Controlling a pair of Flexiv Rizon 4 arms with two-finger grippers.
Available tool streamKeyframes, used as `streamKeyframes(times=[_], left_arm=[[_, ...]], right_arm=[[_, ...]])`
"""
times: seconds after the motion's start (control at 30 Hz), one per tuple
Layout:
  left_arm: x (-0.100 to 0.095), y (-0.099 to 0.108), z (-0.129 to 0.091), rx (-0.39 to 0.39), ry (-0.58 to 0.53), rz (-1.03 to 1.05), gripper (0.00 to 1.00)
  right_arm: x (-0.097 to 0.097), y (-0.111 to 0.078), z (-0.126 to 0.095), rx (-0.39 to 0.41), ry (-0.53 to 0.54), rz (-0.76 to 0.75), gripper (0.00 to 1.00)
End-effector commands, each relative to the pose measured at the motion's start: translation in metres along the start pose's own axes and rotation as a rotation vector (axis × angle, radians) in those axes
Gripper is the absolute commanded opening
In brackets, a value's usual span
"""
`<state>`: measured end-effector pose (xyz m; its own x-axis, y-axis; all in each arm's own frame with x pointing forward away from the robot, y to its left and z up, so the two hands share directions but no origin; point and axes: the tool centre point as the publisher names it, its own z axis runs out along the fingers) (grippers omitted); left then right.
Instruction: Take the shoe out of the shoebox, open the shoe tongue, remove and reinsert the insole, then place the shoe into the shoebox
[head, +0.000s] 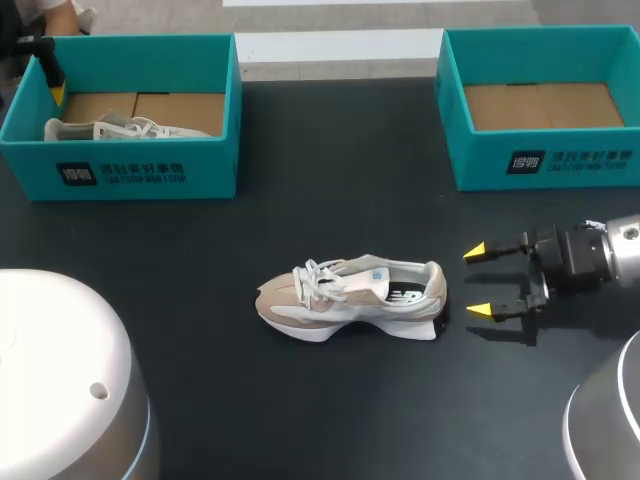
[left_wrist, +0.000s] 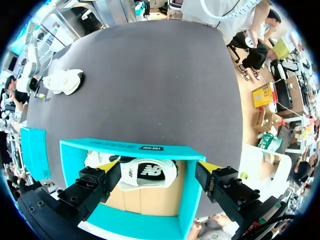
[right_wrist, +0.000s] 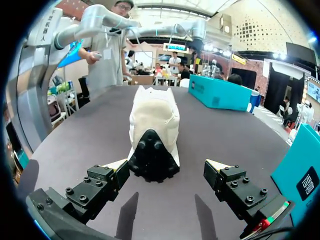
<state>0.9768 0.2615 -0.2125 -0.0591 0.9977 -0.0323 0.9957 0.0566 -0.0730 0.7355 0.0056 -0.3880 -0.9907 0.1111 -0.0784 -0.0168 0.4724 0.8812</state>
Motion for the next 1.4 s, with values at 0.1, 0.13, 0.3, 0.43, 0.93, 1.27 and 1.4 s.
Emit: streamKeyframes(times=[0.1, 0.13, 0.3, 0.43, 0.93, 1.27, 1.4], left_arm=[[0.001, 0.000, 0.000, -0.001, 0.001, 0.001, 1.00], [0.001, 0.000, 0.000, -0.001, 0.001, 0.001, 1.00], [0.001, 0.000, 0.000, -0.001, 0.001, 0.001, 1.00], [0.001, 0.000, 0.000, -0.001, 0.001, 0.001, 1.00], [0.001, 0.000, 0.000, -0.001, 0.001, 0.001, 1.00], [0.001, 0.000, 0.000, -0.001, 0.001, 0.001, 1.00], [0.001, 0.000, 0.000, -0.001, 0.001, 0.001, 1.00]], right_arm=[[0.004, -0.001, 0.020, -0.014, 0.010, 0.020, 1.00], [0.005, 0.000, 0.023, -0.017, 0.010, 0.023, 1.00], [0.012, 0.005, 0.034, -0.035, 0.020, 0.042, 1.00], [0.016, 0.008, 0.041, -0.043, 0.029, 0.051, 1.00], [0.024, 0.015, 0.078, -0.078, 0.045, 0.069, 1.00], [0.022, 0.013, 0.091, -0.085, 0.061, 0.071, 1.00], [0.022, 0.009, 0.096, -0.079, 0.079, 0.082, 1.00]])
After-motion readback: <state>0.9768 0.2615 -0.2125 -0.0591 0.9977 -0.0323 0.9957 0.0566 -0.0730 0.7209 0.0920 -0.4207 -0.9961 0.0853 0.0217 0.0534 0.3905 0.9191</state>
